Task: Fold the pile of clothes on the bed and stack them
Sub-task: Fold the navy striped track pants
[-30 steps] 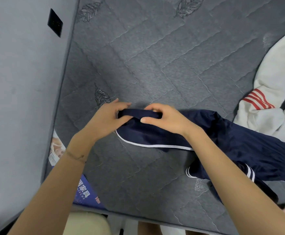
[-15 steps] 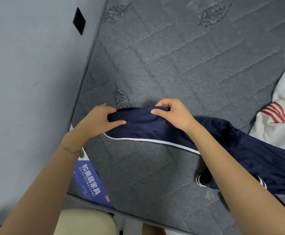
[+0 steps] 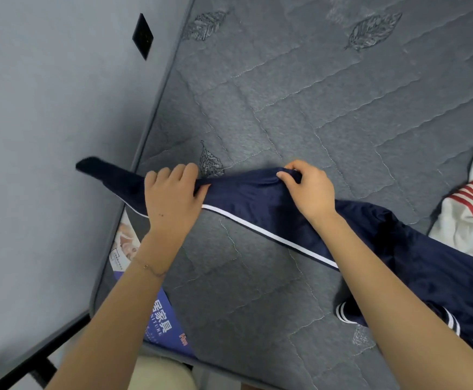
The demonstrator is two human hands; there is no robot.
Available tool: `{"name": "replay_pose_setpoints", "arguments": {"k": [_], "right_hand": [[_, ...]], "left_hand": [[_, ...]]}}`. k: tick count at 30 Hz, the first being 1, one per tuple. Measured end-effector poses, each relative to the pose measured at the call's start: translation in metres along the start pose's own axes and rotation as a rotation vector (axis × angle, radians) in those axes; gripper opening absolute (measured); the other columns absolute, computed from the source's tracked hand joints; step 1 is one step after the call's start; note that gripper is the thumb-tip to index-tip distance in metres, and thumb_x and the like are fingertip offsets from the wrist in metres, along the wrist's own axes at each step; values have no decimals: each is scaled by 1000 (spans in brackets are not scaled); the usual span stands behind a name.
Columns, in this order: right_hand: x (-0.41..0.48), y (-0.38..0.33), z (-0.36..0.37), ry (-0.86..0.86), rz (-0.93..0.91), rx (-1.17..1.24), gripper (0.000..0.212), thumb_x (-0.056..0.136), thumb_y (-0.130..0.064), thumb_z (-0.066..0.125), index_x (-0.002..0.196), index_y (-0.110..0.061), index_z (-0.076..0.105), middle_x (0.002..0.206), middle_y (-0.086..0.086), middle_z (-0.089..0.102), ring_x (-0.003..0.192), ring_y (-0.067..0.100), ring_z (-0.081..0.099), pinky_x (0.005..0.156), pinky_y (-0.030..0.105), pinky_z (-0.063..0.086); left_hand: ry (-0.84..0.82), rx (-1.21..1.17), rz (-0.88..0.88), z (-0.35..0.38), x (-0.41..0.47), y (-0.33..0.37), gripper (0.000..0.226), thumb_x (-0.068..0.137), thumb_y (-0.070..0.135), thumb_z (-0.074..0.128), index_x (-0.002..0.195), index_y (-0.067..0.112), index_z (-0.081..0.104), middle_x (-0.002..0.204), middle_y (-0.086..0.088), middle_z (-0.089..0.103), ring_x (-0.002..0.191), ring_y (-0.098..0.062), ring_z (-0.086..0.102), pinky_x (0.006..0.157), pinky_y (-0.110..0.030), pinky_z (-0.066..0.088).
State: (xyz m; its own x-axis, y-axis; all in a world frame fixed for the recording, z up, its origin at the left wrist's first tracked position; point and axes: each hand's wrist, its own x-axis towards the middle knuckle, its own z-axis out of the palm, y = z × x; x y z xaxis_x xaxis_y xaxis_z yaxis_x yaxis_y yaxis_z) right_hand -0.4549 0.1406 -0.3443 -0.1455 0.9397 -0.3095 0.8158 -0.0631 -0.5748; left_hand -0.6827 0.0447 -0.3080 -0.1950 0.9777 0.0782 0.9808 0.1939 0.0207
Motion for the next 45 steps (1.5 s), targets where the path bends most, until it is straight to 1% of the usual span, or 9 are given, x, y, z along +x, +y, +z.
{"name": "replay_pose_setpoints", "arguments": {"k": [4,7,9,12,16,29,34,40,45], "right_hand": [[3,7,4,-27,8,-81,19,94,-22,59,110,-15,68,109,5,64,105,26,56,91,38,40],[-1,10,9,5,-10,-177,34,93,-20,60,127,-20,60,127,6,52,120,28,42,100,38,30],[-7,10,11,44,-31,-167,46,90,-19,63,135,-20,53,138,8,43,128,28,35,104,39,27],[-23,14,13,100,-86,-141,53,88,-17,66,139,-18,50,148,11,35,138,31,29,111,44,25],[-46,35,15,0,-45,-152,64,91,-26,66,148,-23,37,160,9,17,149,29,8,119,43,8],[-125,154,-53,-45,141,-215,79,90,-37,65,154,-28,19,163,6,4,150,27,-4,120,43,0],[-166,214,-88,-33,209,-219,87,88,-41,67,155,-28,13,163,5,1,150,26,-4,121,43,0],[-217,280,-115,-67,353,-260,87,83,-46,70,152,-21,22,150,9,25,139,27,26,115,45,18],[-232,312,-126,-138,366,-311,55,88,-43,65,130,-16,42,130,7,42,122,29,43,102,42,33]], "left_hand": [[54,-42,16,24,2,-5,13,80,3,70,92,6,68,93,-15,63,85,-37,59,82,-47,43],[119,-27,2,38,5,-9,33,80,-8,66,108,8,71,109,-18,65,96,-39,62,87,-50,47],[53,-75,-47,47,4,-7,52,82,-10,63,130,9,60,127,-23,57,113,-42,57,96,-54,43],[-75,-177,45,57,-7,6,53,84,-3,66,135,10,56,135,-24,51,123,-44,50,103,-59,37],[-463,-213,133,76,-26,31,64,98,36,52,153,31,20,163,-8,10,150,-30,7,117,-57,4],[-456,-292,396,71,-63,202,74,95,49,51,154,29,13,163,-10,2,150,-31,2,118,-56,1],[-462,-406,413,57,-106,277,71,90,40,64,150,19,34,158,-18,21,145,-37,22,117,-57,11],[-436,-491,330,45,-159,341,48,85,24,73,127,7,59,128,-20,50,119,-38,49,104,-53,39],[-525,-404,346,44,-183,368,38,95,31,58,130,15,57,125,-7,53,120,-27,45,108,-36,25]]}}
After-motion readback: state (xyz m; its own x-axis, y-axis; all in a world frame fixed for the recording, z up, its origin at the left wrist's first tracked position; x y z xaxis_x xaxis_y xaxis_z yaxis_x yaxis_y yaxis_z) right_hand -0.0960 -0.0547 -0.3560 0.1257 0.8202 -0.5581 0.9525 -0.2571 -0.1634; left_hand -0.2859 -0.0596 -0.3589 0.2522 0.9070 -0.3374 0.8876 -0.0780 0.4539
